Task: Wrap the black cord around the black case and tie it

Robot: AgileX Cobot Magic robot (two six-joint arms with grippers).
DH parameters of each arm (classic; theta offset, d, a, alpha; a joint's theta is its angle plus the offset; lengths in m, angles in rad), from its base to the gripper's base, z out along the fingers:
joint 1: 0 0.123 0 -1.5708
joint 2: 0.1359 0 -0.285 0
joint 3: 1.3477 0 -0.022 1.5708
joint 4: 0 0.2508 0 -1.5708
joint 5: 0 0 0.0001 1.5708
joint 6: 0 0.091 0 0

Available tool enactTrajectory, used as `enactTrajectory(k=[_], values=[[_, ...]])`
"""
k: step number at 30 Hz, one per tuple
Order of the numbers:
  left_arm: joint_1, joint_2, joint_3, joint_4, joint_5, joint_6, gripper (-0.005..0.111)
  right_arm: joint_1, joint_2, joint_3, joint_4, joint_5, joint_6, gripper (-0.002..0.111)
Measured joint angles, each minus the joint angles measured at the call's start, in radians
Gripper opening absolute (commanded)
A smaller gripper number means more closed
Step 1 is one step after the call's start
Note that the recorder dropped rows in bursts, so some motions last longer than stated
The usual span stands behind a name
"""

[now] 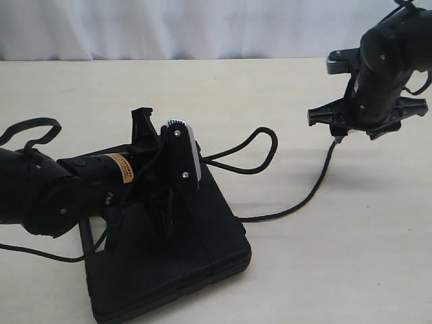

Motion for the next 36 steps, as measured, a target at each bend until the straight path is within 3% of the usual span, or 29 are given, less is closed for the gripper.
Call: enactTrajectory(k=[14,25,36], values=[[0.0,0.0,0.0,0.0,0.0,0.0,0.0,-0.109,0.312,-0.313,0.03,-0.035,0.126,0.054],[0.0,0.0,0.0,0.0,0.0,0.0,0.0,-0.13,0.349,-0.321,0.11,-0.074,0.153,0.006],[0.0,0.0,0.0,0.0,0.0,0.0,0.0,-0.13,0.317,-0.293,0.217,-0.087,-0.02,0.004]])
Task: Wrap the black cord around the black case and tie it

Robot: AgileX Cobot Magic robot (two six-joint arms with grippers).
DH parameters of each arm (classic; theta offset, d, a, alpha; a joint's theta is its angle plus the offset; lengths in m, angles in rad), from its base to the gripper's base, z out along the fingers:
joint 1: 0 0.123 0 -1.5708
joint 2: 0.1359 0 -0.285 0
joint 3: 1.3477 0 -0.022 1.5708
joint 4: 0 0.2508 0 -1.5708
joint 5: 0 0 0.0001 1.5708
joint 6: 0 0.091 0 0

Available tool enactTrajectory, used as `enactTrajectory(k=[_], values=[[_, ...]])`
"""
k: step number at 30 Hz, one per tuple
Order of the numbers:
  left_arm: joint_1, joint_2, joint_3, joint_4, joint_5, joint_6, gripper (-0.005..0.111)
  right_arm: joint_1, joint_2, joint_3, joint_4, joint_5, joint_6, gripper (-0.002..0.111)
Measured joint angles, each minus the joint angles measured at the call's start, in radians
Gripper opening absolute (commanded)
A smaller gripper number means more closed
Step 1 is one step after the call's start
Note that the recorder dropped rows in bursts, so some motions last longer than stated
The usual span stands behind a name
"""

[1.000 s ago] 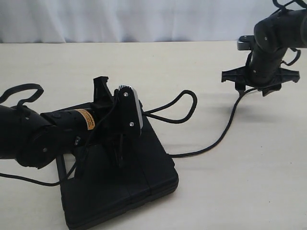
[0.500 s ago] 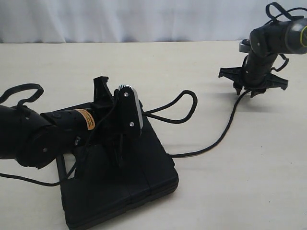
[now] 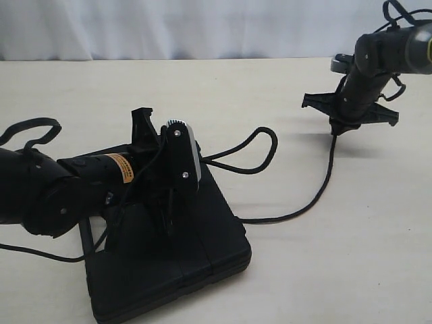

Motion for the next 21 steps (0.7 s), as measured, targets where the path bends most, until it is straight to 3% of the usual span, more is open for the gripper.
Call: enactTrajectory(k=[4,13,17,21], values=[[0.0,0.0,0.0,-0.017,0.0,0.0,0.0,-0.01,-0.112,0.127,0.048,-0.093,-0.123,0.004],[0.0,0.0,0.0,-0.008,-0.01,-0.193,0.0,0.005,-0.519,0.694,0.251,-0.541,-0.634,0.004],[0.0,0.0,0.0,0.093,-0.011,-0.326,0.0,0.083,-0.679,0.878,0.268,-0.713,-0.781,0.004],[0.015,0.0,0.0,0.311,-0.016,-0.552,0.0,0.192,-0.818,0.998,0.27,-0.8,-0.885,0.004]])
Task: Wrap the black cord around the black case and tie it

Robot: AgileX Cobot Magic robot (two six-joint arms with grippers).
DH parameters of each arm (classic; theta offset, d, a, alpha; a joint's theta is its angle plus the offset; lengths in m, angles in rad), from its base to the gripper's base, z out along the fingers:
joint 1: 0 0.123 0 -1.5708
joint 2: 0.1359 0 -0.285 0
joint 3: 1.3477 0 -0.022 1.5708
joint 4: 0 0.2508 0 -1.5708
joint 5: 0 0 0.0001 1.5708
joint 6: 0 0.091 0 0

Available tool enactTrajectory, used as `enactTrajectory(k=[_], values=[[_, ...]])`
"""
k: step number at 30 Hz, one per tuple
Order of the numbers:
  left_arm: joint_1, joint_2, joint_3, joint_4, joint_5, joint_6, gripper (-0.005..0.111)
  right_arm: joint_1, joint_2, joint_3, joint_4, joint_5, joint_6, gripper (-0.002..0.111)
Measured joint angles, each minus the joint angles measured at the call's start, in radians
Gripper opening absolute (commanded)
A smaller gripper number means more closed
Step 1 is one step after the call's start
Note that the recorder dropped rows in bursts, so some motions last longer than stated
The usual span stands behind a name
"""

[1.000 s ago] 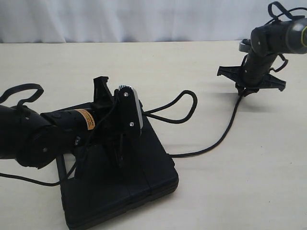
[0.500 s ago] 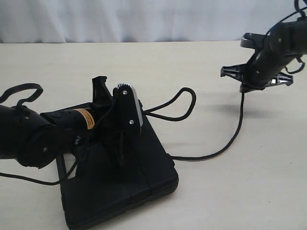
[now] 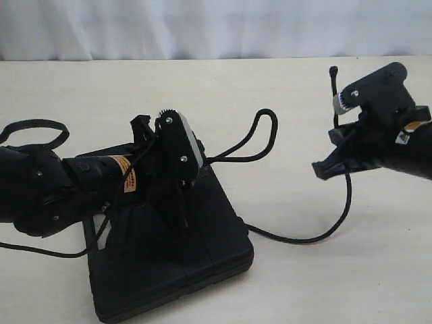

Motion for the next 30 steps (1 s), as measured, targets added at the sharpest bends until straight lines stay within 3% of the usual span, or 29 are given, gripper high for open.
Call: enactTrajectory(k=[2,7,10,14,17,20,24,30], values=[[0.027,0.0,0.0,0.156,-0.021,-0.154,0.0,0.042,-0.039,0.037,0.0,-0.006,-0.031,0.004],[0.167,0.0,0.0,0.631,-0.157,-0.597,0.0,0.136,-0.089,0.093,0.002,-0.006,-0.07,0.004],[0.236,0.0,0.0,0.804,-0.244,-0.773,0.0,0.177,-0.092,0.099,0.004,-0.008,-0.099,0.004],[0.266,0.0,-0.003,0.874,-0.271,-0.859,0.0,0.145,-0.095,0.086,0.16,-0.029,-0.085,0.005],[0.269,0.0,-0.004,0.887,-0.273,-0.874,0.0,0.008,-0.089,0.016,0.408,0.042,-0.085,0.006],[0.269,0.0,-0.004,0.89,-0.273,-0.881,0.0,-0.154,-0.031,-0.103,0.485,0.258,-0.093,0.019],[0.269,0.0,-0.004,0.894,-0.273,-0.882,0.0,-0.264,0.121,-0.261,0.375,0.495,0.06,0.033],[0.269,0.0,-0.004,0.896,-0.249,-0.882,0.0,-0.279,0.374,-0.511,-0.058,0.708,0.53,0.037]])
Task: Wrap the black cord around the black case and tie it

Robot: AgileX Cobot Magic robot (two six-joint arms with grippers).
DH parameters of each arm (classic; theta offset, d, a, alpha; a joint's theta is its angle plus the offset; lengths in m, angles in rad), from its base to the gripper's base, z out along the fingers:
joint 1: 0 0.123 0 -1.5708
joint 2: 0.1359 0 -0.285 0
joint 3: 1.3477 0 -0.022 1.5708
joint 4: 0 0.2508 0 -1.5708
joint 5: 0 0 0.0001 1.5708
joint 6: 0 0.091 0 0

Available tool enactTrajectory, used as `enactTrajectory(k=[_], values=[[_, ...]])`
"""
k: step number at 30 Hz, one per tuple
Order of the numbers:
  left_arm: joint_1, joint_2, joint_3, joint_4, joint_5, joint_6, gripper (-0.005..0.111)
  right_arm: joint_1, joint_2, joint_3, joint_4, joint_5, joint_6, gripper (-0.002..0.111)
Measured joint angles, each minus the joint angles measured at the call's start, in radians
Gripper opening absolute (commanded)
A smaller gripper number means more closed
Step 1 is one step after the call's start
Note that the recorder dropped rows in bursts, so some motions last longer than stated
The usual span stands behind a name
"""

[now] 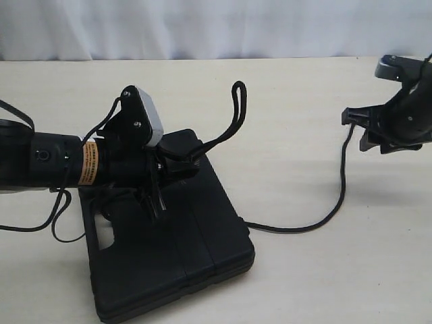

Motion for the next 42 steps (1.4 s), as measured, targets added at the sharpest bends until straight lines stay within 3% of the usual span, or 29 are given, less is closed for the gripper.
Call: enactTrajectory(k=[12,19,26,34,36,38,42], values=[[0.0,0.0,0.0,-0.015,0.02,0.032,0.0,0.012,0.267,-0.237,-0.079,0.062,0.109,0.037],[0.0,0.0,0.0,-0.015,0.041,0.049,0.0,0.075,0.326,-0.267,-0.102,-0.008,0.169,0.037],[0.0,0.0,0.0,-0.015,0.047,0.068,0.0,0.074,0.353,-0.27,-0.224,-0.015,0.271,0.037],[0.0,0.0,0.0,-0.015,0.047,0.07,0.0,0.074,0.365,-0.272,-0.231,-0.033,0.287,0.036],[0.0,0.0,0.0,-0.015,0.047,0.07,0.0,0.074,0.368,-0.276,-0.225,-0.037,0.287,0.026],[0.0,0.0,0.0,-0.015,0.047,0.072,0.0,0.074,0.368,-0.276,-0.22,-0.044,0.287,0.005],[0.0,0.0,0.0,-0.015,0.047,0.072,0.0,0.094,0.365,-0.276,-0.214,-0.047,0.245,0.004]])
